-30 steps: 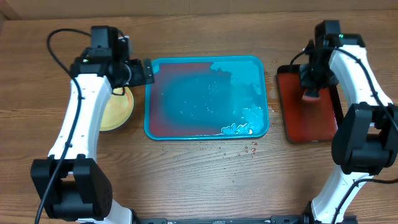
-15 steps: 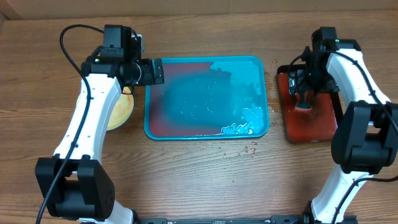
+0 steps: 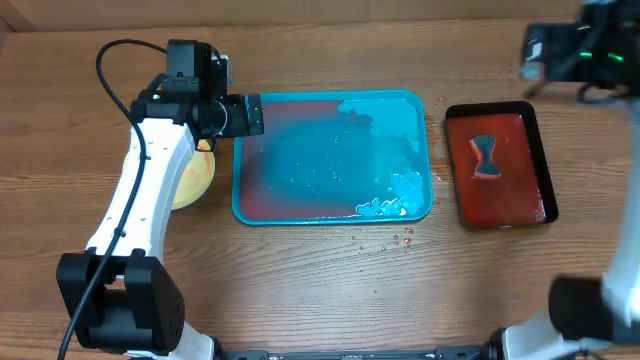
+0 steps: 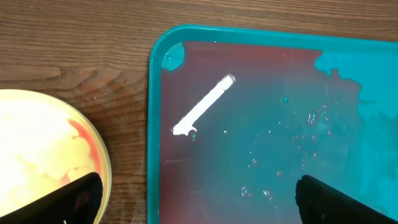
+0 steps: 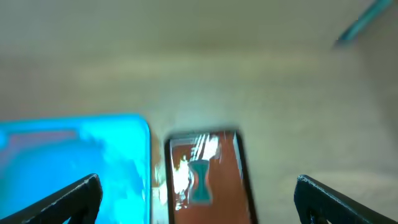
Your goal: Clean dirty plates on tray and stack at the side
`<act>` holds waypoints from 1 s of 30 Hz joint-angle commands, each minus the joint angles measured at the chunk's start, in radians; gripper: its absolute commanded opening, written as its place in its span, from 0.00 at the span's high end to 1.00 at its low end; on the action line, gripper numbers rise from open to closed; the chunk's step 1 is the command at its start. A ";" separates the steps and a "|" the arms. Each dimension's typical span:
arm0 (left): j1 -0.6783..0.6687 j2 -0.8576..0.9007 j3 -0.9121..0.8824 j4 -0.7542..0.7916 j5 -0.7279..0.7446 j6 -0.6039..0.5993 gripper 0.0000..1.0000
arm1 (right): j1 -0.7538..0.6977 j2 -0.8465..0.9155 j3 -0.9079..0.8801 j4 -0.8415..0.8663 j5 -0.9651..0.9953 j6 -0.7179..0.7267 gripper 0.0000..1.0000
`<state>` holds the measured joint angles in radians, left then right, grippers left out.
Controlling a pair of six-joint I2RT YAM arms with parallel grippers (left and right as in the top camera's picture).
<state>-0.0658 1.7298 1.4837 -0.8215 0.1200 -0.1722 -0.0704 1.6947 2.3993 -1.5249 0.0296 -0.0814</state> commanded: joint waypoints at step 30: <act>0.000 -0.002 0.012 0.002 0.003 0.008 0.00 | 0.060 -0.550 -0.655 0.490 -0.058 0.003 0.00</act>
<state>-0.0658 1.7298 1.4837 -0.8215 0.1207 -0.1722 -0.0170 1.2716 1.9472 -1.1465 -0.0265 -0.0788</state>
